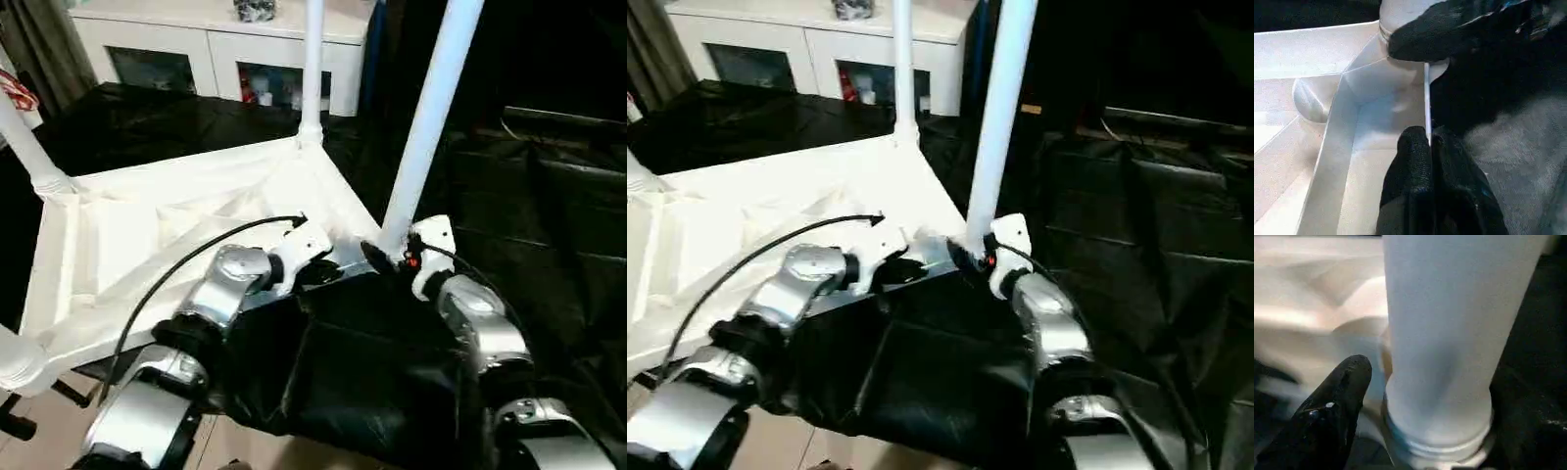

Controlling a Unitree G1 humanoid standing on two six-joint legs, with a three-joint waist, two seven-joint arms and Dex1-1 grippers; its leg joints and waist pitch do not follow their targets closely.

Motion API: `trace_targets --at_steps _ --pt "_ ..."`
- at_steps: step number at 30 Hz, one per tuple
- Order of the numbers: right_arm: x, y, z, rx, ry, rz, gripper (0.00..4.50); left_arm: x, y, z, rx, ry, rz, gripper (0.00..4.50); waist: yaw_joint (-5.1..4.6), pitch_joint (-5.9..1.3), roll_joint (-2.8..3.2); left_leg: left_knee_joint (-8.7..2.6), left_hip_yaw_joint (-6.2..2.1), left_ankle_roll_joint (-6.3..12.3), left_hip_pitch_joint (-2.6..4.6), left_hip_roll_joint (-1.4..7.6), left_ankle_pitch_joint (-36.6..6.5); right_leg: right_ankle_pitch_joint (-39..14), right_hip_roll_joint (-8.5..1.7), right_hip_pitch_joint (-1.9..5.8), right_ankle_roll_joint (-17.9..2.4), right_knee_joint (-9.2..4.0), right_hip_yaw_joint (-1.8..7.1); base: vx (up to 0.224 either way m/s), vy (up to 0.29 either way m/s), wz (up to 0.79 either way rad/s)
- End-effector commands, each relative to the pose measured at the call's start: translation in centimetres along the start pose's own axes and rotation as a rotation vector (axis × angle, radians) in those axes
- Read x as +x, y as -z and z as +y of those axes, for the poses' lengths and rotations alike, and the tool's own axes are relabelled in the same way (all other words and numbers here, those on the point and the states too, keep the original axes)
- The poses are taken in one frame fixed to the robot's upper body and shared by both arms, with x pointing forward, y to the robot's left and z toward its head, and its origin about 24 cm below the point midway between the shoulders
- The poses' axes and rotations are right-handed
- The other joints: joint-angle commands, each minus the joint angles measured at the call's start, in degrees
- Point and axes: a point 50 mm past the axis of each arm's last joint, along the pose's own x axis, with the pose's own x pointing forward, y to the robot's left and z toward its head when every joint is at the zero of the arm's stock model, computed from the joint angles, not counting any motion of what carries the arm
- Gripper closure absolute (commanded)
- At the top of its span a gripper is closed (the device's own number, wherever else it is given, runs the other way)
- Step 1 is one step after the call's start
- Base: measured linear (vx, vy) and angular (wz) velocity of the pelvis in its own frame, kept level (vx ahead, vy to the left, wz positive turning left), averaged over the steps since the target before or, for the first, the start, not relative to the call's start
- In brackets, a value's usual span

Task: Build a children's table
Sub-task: Rotate leg to tighten

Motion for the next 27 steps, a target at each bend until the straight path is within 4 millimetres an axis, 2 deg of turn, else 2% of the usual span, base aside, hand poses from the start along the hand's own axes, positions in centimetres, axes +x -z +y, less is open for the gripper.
trace_targets --at_steps 1,3,6,10,14,15,17,23,27 --pt "0.5 1.3 3.0 0.002 -0.262 0.073 0.73 0.4 -1.6 -1.0 0.075 0.113 -0.089 4.50 0.59 -3.29 -0.62 -2.95 -0.35 4.64 -0.18 1.57 -10.5 -11.7 -4.74 3.42 -10.5 -4.89 2.77 0.000 0.000 0.00" --pt "-0.4 1.3 2.8 -0.016 -0.343 0.089 0.73 -0.1 -1.5 -1.0 0.078 0.146 -0.093 4.50 0.77 -3.31 -0.58 -2.89 -0.28 4.92 -0.29 1.70 -10.4 -11.1 -4.65 3.41 -10.8 -4.70 2.69 0.000 0.000 0.00" --pt "-1.1 1.3 2.7 -0.038 -0.422 0.106 0.73 -0.7 -1.4 -0.9 0.081 0.179 -0.097 4.50 0.93 -3.26 -0.50 -2.88 -0.24 4.51 -0.03 1.86 -11.3 -12.4 -4.77 3.11 -11.4 -4.78 2.66 0.000 0.000 0.00" --pt "-2.2 1.0 2.3 -0.065 -0.512 0.134 0.73 -1.5 -1.3 -0.9 0.087 0.232 -0.094 4.50 1.49 -3.39 -0.34 -2.89 -0.26 4.26 0.17 1.94 -11.3 -11.4 -4.77 2.97 -11.8 -4.63 2.72 0.000 0.000 0.00" --pt "-2.7 0.9 2.2 -0.068 -0.563 0.151 0.73 -1.9 -1.1 -0.7 0.093 0.242 -0.085 4.50 1.88 -3.47 -0.36 -2.79 -0.29 4.32 0.05 1.86 -10.6 -9.5 -4.67 3.16 -12.0 -4.38 2.72 0.000 0.000 0.00" --pt "-3.1 0.8 2.3 -0.067 -0.611 0.163 0.98 -2.3 -1.0 -0.5 0.096 0.254 -0.075 4.50 1.98 -3.49 -0.35 -2.76 -0.29 4.50 -0.01 1.83 -10.2 -8.6 -4.66 3.25 -12.1 -4.35 2.68 0.000 0.000 0.00" --pt "-3.2 0.7 2.3 -0.067 -0.623 0.165 1.05 -2.4 -0.9 -0.4 0.097 0.258 -0.072 4.50 2.14 -3.58 -0.31 -2.71 -0.32 4.69 -0.03 1.90 -9.7 -7.8 -4.69 3.20 -12.2 -4.22 2.65 0.000 0.000 0.00" --pt "-3.6 0.8 2.8 -0.039 -0.691 0.189 1.55 -3.0 -0.5 -0.3 0.087 0.277 -0.054 4.50 2.64 -3.53 -0.16 -2.78 -0.34 3.88 0.11 1.93 -10.6 -9.9 -4.75 3.09 -11.6 -4.42 2.66 0.000 0.000 0.00" --pt "-3.8 0.8 3.0 -0.027 -0.712 0.193 1.82 -3.2 -0.2 -0.4 0.078 0.299 -0.044 4.50 3.01 -3.61 -0.20 -2.75 -0.35 3.72 0.14 1.98 -10.1 -8.9 -4.70 3.08 -11.7 -4.26 2.65 0.000 0.000 0.00"
